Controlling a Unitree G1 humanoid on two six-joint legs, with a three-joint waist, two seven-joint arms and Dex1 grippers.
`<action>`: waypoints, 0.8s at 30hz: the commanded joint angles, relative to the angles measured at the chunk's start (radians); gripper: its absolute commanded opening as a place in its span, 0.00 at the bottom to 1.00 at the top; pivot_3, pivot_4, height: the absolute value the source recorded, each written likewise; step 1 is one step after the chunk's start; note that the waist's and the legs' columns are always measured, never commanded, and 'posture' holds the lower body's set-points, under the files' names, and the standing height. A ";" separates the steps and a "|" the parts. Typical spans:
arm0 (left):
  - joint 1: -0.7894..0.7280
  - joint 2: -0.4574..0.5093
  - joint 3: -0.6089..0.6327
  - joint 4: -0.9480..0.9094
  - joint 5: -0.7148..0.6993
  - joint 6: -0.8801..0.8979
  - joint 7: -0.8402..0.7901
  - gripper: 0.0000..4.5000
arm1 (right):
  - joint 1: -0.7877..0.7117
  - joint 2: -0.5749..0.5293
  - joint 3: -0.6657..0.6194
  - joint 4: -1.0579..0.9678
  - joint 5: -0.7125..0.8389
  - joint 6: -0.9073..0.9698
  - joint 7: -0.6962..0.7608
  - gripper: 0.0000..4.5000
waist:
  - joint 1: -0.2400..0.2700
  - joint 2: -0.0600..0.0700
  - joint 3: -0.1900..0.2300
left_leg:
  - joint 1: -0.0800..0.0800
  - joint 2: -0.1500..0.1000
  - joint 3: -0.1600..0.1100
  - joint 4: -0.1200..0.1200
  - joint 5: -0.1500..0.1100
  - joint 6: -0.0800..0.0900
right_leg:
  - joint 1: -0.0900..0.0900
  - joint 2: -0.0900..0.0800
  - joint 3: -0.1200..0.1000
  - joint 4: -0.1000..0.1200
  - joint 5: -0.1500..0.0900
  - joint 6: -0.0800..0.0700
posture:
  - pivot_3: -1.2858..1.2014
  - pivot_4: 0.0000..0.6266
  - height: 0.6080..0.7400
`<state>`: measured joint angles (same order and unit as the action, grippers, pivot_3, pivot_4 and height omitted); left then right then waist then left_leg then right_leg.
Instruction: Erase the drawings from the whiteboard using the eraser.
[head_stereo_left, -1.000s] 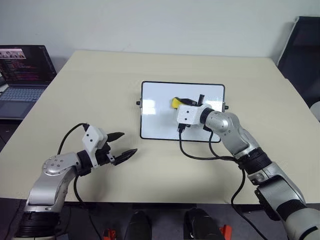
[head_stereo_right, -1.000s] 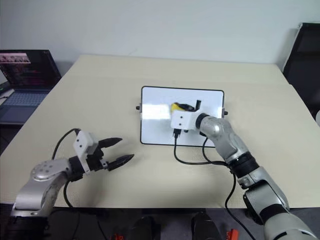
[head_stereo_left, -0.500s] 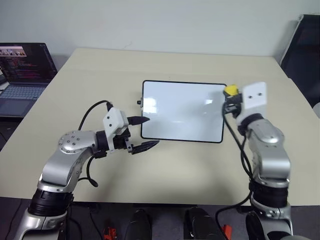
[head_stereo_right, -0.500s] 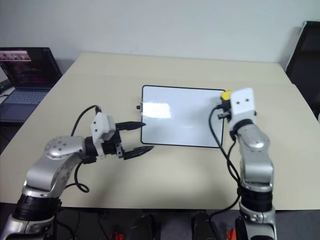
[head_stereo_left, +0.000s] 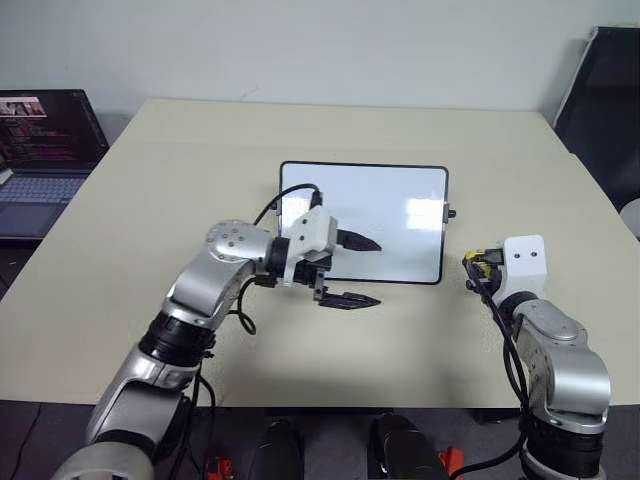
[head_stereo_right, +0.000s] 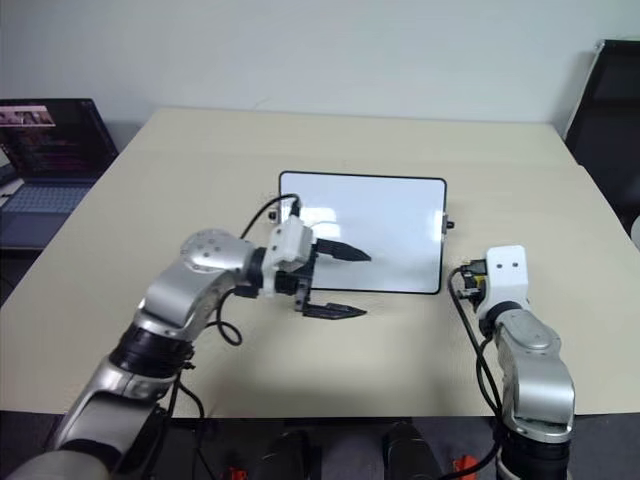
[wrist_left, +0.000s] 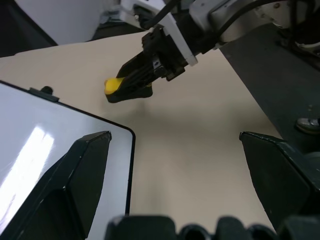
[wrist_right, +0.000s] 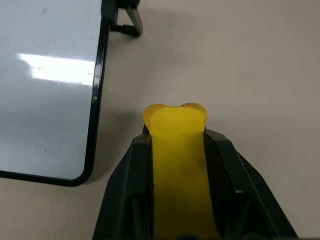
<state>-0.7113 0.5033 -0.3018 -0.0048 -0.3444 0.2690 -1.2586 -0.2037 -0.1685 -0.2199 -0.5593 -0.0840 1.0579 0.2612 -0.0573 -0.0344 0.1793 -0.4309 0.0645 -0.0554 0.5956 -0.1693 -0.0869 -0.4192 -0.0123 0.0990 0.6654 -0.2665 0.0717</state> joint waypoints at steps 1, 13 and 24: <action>-0.073 -0.051 -0.018 0.055 0.030 -0.048 -0.014 1.00 | -0.019 -0.012 -0.048 0.040 0.039 -0.024 -0.014 0.23 | 0.001 0.000 0.000 | 0.000 0.000 0.000 0.000 0.000 0.000 | 0.000 0.000 0.000 0.000 0.000 0.000 | 0.52 0.24 1.00; -0.134 -0.141 -0.032 0.132 0.079 -0.081 -0.033 1.00 | -0.106 -0.048 -0.121 0.240 0.107 -0.114 -0.072 0.23 | -0.001 0.001 0.000 | 0.000 0.000 0.000 0.000 0.000 0.000 | 0.000 0.000 0.000 0.000 0.000 0.001 | 0.52 0.24 1.00; -0.112 -0.139 -0.026 0.093 0.079 -0.054 -0.019 1.00 | -0.134 -0.071 -0.129 0.341 0.153 -0.181 -0.103 0.58 | 0.000 0.002 0.000 | 0.000 0.000 0.000 0.000 0.000 0.001 | 0.000 0.000 0.000 0.001 0.001 0.000 | 0.52 0.24 1.00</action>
<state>-0.8178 0.3650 -0.3386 0.1273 -0.2619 0.2143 -1.2777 -0.3255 -0.2249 -0.3333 -0.2001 0.0560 0.8994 0.1647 -0.0578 -0.0328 0.1790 -0.4308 0.0644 -0.0557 0.5958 -0.1690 -0.0864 -0.4189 -0.0121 0.0992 0.6664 -0.2659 0.0721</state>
